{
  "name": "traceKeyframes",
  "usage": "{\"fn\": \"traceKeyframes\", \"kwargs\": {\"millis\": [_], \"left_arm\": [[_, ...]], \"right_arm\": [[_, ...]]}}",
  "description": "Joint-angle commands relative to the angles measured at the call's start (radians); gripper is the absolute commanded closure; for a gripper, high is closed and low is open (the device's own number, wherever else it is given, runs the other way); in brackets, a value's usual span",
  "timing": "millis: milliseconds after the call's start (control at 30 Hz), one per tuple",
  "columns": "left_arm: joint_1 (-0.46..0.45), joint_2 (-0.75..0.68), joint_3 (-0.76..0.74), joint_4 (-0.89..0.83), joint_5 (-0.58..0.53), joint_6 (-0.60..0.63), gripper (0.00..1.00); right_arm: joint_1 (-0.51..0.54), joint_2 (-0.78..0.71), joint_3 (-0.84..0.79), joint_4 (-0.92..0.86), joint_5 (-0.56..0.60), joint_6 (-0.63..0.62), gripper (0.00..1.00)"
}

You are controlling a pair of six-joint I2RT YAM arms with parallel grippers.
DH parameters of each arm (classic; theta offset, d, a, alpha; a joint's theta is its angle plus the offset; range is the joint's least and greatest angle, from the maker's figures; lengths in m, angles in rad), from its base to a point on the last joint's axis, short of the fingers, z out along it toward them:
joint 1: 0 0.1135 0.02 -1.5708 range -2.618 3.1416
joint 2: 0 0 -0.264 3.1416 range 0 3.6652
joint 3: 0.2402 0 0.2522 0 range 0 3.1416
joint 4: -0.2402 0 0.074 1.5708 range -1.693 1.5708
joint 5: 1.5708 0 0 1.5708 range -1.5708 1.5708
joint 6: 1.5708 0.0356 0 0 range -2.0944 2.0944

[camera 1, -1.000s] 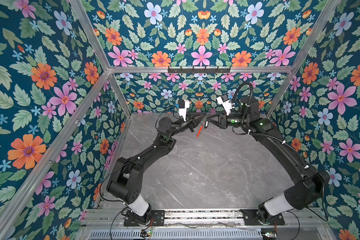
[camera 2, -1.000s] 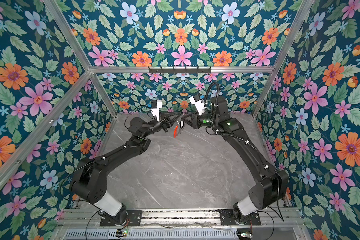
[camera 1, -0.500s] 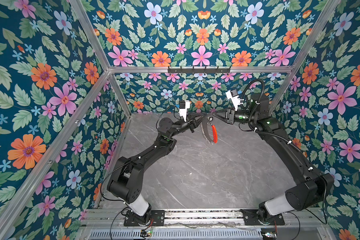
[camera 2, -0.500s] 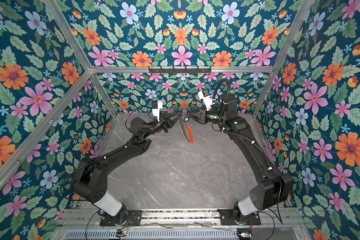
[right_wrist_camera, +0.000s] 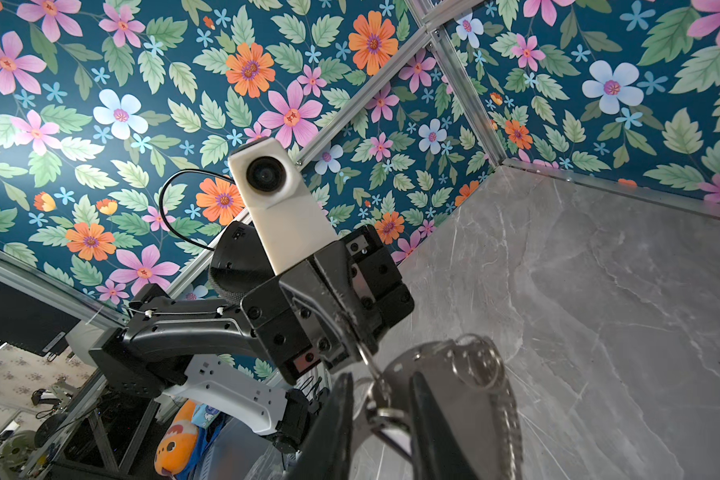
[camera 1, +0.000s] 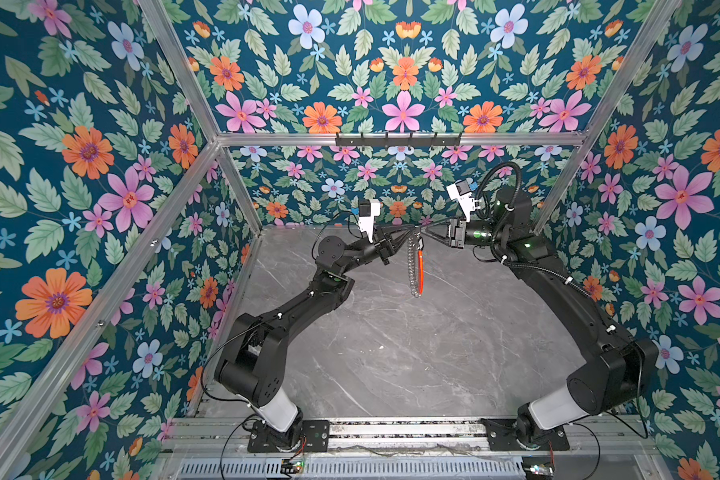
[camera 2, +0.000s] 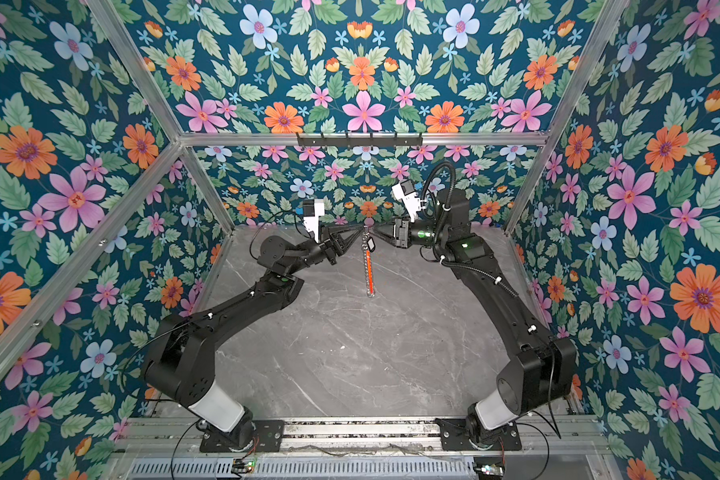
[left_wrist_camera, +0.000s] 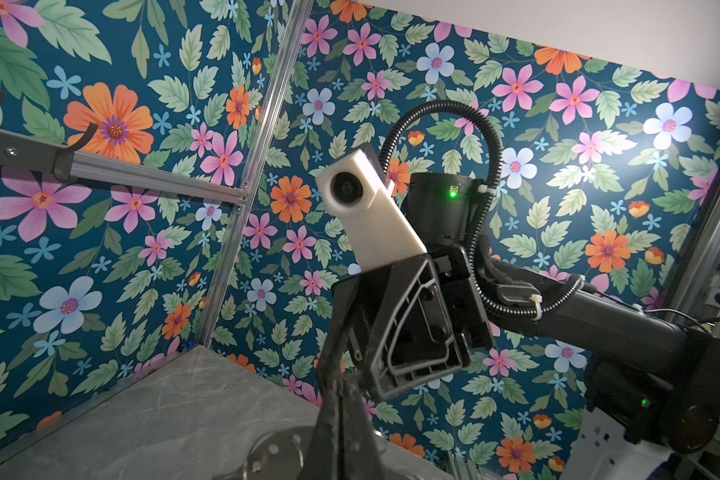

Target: Put the keys on the keyring

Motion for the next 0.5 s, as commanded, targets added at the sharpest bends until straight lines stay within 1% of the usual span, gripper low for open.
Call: {"fn": "traceKeyframes", "kwargs": {"millis": [0,67,267,367,467], "left_arm": [[0.0,-0.002,0.01,0.064,0.006,-0.015,1.0],[0.0,0.001,0.01,0.064,0.007,-0.015,1.0],[-0.002,0.007,0.012,0.07,0.005,-0.018,1.0],[-0.005,0.014,0.017,0.07,0.004,-0.018,1.0],[-0.006,0.017,0.019,0.073,0.003,-0.02,1.0]], "right_arm": [[0.001,-0.005,-0.005,0.035,-0.015,0.006,0.72],[0.001,-0.006,-0.005,0.041,-0.017,0.007,0.72],[0.002,-0.002,-0.006,0.07,-0.025,0.03,0.82],[0.003,0.002,-0.006,0.082,-0.034,0.039,0.84],[0.005,0.004,-0.007,0.084,-0.037,0.041,0.85]]}}
